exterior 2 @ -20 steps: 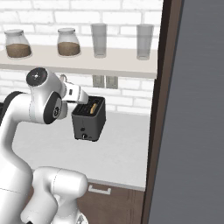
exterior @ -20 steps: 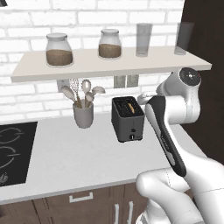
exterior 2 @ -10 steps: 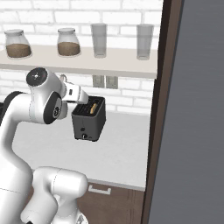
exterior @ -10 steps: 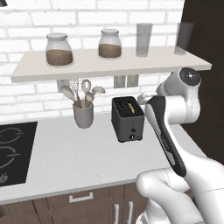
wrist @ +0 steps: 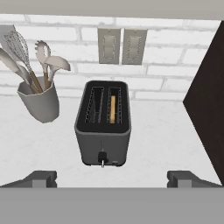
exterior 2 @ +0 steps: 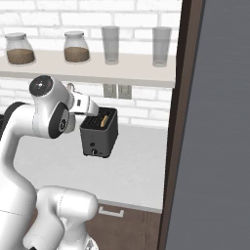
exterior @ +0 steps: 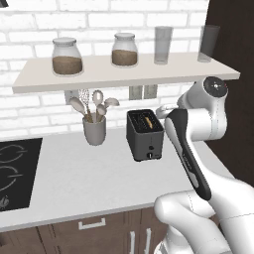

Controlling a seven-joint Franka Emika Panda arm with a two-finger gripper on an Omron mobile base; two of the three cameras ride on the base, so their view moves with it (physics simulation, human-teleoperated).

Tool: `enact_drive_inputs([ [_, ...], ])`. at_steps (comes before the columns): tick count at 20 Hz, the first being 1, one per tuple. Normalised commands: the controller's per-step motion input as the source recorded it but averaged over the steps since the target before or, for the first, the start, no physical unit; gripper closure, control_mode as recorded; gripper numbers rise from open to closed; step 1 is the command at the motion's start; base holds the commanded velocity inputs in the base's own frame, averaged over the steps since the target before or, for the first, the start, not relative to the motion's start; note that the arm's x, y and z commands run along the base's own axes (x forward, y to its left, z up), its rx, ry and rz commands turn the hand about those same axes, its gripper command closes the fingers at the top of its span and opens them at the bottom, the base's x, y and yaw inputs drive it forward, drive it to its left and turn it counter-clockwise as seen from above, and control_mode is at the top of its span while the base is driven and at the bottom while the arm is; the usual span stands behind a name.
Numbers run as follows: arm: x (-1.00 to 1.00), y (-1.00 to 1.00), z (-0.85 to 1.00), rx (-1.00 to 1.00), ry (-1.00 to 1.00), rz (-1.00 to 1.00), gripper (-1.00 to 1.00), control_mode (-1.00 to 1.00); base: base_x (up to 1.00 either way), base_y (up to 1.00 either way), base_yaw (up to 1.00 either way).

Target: Start the toaster. Once the lever pops up, take the bread to the plate on the dining counter.

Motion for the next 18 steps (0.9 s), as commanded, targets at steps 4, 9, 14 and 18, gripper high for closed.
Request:
enact_drive_inputs([
  [4, 0.00, 0.00, 0.00, 0.00, 0.00, 0.00, -1.00, -1.00, 0.00, 0.00, 0.00],
  [9, 0.00, 0.00, 0.00, 0.00, 0.00, 0.00, -1.00, -1.00, 0.00, 0.00, 0.00],
  [14, 0.00, 0.00, 0.00, 0.00, 0.00, 0.00, -1.00, -1.00, 0.00, 0.00, 0.00],
  [18, 0.00, 0.00, 0.00, 0.00, 0.00, 0.00, -1.00, -1.00, 0.00, 0.00, 0.00],
])
